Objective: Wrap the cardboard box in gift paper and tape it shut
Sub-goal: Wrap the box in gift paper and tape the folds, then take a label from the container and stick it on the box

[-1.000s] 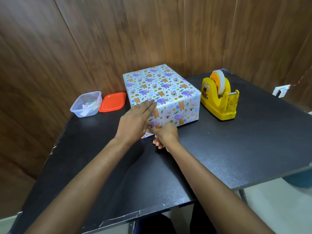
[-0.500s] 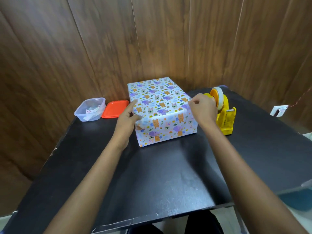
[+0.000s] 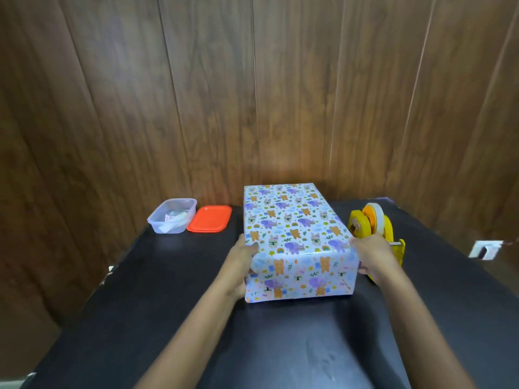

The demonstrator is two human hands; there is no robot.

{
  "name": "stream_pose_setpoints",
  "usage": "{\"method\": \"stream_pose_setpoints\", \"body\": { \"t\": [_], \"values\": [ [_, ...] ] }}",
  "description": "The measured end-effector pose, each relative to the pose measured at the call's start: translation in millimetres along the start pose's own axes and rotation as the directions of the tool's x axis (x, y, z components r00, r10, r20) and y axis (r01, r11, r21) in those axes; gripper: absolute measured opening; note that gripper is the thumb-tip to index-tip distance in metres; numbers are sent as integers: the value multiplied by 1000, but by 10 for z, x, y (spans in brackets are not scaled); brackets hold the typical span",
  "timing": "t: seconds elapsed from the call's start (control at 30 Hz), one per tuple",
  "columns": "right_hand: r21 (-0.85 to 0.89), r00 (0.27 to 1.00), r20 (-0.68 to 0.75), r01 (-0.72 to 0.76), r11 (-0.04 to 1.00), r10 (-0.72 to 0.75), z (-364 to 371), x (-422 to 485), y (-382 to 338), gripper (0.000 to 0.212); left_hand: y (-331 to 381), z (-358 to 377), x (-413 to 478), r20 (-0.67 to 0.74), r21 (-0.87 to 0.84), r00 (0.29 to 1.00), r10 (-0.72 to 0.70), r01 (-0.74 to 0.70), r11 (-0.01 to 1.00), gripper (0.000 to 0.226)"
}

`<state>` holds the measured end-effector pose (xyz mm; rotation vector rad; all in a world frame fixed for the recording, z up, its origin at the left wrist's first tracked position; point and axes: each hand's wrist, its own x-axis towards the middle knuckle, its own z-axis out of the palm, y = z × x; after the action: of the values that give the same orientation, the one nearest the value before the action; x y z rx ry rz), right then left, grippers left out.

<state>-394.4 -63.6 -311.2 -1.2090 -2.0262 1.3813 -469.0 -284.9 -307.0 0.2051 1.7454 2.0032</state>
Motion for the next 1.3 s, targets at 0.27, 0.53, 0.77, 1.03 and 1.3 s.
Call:
{"method": "stream_pose_setpoints", "body": {
  "t": [0.27,0.53,0.77,1.03,1.3],
  "values": [
    [-349,971,-68,193,917,-230,-9,-194,-76,24,-20,-18,-98,-50,269,987,156,-137,954,28],
    [-101,814,-55,572,814,-579,555,-637,-543,20,185,-573,115,-317,497,812,489,-297,815,25],
    [-212,747,423,632,746,-513,1827,-1036,-1230,27,379,-1498,771,-308,907,747,590,43,418,33],
    [-494,846,442,507,706,-298,3086,-668,-1282,40,392,-2252,1673,-72,972,939,335,142,-188,61],
    [-623,786,542,613,485,-297,3358,-384,-1103,39,339,-2304,1569,39,998,967,253,-52,46,46]
  ]
}}
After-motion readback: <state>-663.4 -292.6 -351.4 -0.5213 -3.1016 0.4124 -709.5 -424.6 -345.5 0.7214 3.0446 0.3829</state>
